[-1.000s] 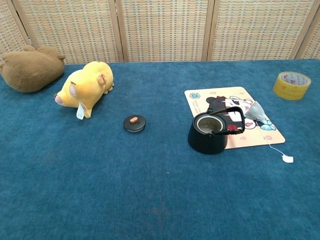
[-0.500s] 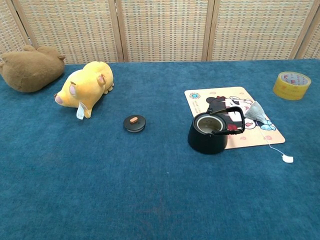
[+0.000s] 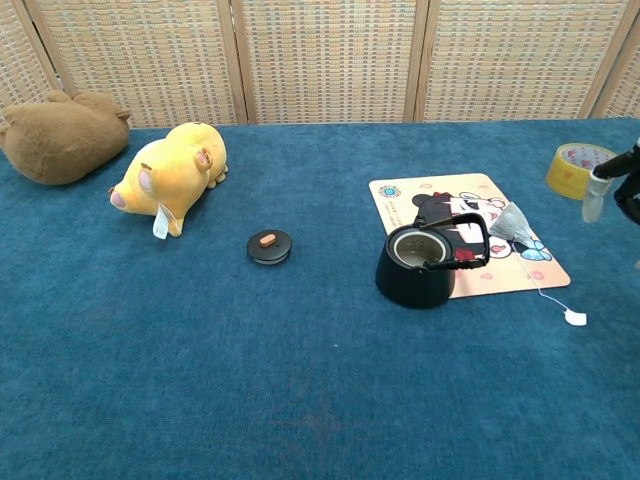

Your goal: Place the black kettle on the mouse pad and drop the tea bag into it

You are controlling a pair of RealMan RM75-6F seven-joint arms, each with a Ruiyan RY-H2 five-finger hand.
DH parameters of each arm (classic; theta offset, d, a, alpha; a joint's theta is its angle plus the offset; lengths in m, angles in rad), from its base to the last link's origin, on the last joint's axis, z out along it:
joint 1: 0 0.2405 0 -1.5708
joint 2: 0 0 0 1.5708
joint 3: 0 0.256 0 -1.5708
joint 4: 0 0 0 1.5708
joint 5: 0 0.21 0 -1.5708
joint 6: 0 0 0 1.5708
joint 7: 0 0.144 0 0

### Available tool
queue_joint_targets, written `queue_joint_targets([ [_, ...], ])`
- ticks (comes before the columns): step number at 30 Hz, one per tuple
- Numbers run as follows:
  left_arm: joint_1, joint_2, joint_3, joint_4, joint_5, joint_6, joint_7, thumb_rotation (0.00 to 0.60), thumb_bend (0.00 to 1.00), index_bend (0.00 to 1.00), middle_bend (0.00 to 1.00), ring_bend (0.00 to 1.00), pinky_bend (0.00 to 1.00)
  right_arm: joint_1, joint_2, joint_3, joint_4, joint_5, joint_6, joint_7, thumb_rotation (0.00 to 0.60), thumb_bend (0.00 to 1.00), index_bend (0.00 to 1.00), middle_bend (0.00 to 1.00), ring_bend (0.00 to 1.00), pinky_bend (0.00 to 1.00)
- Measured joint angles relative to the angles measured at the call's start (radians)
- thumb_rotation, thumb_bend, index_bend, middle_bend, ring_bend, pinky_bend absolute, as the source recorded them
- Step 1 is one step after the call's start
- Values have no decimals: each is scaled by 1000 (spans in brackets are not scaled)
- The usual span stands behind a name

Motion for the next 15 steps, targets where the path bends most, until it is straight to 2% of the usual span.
queue_joint_targets([
  [7, 2, -7, -16, 8, -8, -19, 1, 600, 392, 0, 0, 0, 0, 37, -49, -10, 29, 19, -29, -40, 600, 216, 563, 908, 972, 976],
  [15, 6, -14, -24, 15, -3, -33, 1, 600, 392, 0, 0, 0, 0, 56, -100, -22, 70, 60, -41, -82, 600, 289, 584, 928, 991, 995],
])
